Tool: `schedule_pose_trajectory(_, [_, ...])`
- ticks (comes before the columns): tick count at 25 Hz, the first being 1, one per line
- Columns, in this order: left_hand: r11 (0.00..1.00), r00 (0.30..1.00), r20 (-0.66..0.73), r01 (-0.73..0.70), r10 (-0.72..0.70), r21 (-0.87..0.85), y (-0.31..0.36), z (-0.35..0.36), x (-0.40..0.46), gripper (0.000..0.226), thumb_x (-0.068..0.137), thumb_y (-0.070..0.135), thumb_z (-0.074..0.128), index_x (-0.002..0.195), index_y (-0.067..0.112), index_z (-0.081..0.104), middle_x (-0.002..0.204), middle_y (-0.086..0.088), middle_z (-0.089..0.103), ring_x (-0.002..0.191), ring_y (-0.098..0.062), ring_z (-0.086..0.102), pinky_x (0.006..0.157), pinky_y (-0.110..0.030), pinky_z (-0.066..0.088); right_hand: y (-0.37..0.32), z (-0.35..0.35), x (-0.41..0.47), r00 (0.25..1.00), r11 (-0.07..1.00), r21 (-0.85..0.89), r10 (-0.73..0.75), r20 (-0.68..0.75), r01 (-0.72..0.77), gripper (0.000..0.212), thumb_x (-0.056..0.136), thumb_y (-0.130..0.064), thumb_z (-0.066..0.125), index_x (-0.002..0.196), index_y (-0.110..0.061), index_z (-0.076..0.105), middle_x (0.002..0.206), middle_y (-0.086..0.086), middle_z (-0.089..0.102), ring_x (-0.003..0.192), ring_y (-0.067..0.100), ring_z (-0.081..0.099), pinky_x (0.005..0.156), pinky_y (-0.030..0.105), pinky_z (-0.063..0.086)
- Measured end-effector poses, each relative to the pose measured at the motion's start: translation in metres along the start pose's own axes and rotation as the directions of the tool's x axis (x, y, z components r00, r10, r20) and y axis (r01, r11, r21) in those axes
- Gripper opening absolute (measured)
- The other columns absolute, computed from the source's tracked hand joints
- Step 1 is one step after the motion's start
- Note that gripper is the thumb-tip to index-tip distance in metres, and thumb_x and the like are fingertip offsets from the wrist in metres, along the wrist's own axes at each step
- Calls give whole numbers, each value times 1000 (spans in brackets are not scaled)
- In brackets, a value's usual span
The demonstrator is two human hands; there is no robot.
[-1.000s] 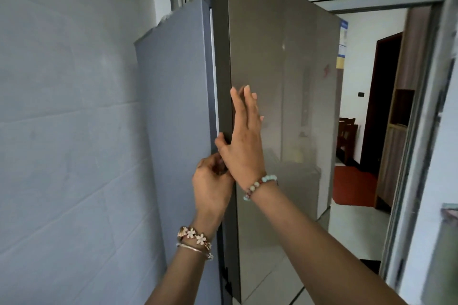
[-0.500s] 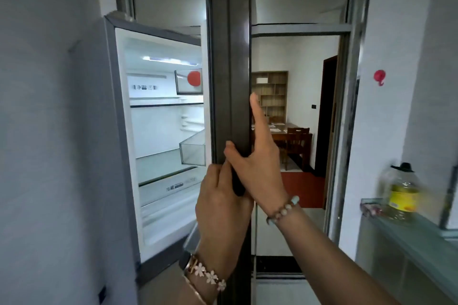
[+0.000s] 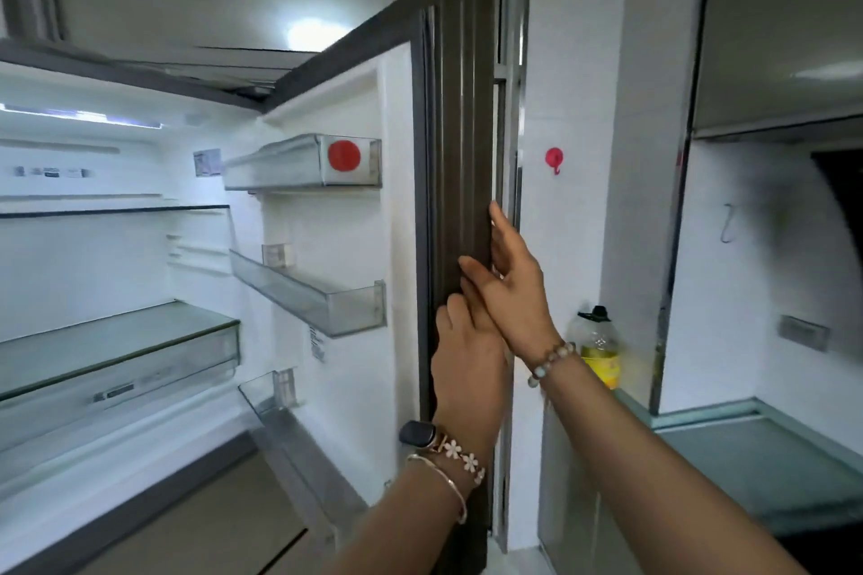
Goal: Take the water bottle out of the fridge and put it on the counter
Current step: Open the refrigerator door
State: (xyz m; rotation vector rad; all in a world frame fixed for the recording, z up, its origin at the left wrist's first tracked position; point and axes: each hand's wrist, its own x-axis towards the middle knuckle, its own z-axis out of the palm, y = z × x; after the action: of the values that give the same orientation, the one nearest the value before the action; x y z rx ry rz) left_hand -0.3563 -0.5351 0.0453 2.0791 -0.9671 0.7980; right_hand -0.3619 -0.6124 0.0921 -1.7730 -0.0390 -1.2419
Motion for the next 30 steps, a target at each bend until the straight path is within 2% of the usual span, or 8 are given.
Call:
schedule_pose_trajectory(2, [1000,999,52,5,-4,-5,20,33,18,48,83,-1,70,128,-9,53,111,-24,60,100,-35,60,69,-39,59,22,-28,23,1000,1000,-3,24,-5,-24,69,91,14,58,152,-8,32,157,11,37,146,23,34,119,35,32])
schedule_pose_trajectory(4, [1000,999,39,-12,11,18,38,68,37,49,73,-1,79,118,-9,61,102,-20,66,92,-32,65,56,-33,59,49,-52,47,999,999,-8,48,-19,-48,69,90,16,57,151,-9,34,155,11,39,145,26,35,117,32,34])
schedule_pose_trajectory(7, [999,998,50,-42,42,-3,53,108,65,50,56,-1,89,102,-8,70,90,-17,71,81,-28,70,47,-26,57,89,-77,80,994,995,12,99,-34,-99,70,91,18,54,151,-14,35,154,18,42,144,30,37,117,53,32])
schedule_pose_trajectory(9, [999,998,52,-34,35,-20,58,137,85,50,54,0,89,100,-7,72,90,-16,71,80,-27,71,48,-24,57,118,-92,102,994,995,7,101,-28,-101,69,92,18,52,151,-15,35,154,18,43,144,31,37,117,55,31])
schedule_pose_trajectory(14, [999,991,129,-26,31,-40,65,190,124,43,89,-3,57,131,-9,50,129,-21,53,120,-32,52,88,-30,55,162,-115,142,992,990,58,128,-8,-127,66,94,16,50,151,-14,37,152,20,44,143,32,38,117,55,31])
schedule_pose_trajectory(22, [985,988,119,-76,94,-153,61,204,140,49,93,8,54,141,2,42,137,-15,45,126,-27,43,100,-33,46,170,-126,151,992,994,22,107,68,-109,59,97,7,53,149,-17,41,152,11,47,142,22,41,117,41,35])
schedule_pose_trajectory(26, [805,961,208,-25,183,-593,35,148,129,38,91,29,62,127,17,63,108,0,71,92,-12,68,85,-26,54,143,-133,134,995,991,127,-40,-90,52,34,93,-20,65,127,-26,64,131,-7,67,125,6,58,108,31,46])
schedule_pose_trajectory(30, [520,979,184,200,-82,-830,-34,58,114,36,90,39,57,120,24,70,107,-2,79,95,-23,75,86,-31,59,105,-104,119,983,723,676,20,182,-140,34,85,-41,72,115,-25,71,121,5,74,117,24,66,96,36,55])
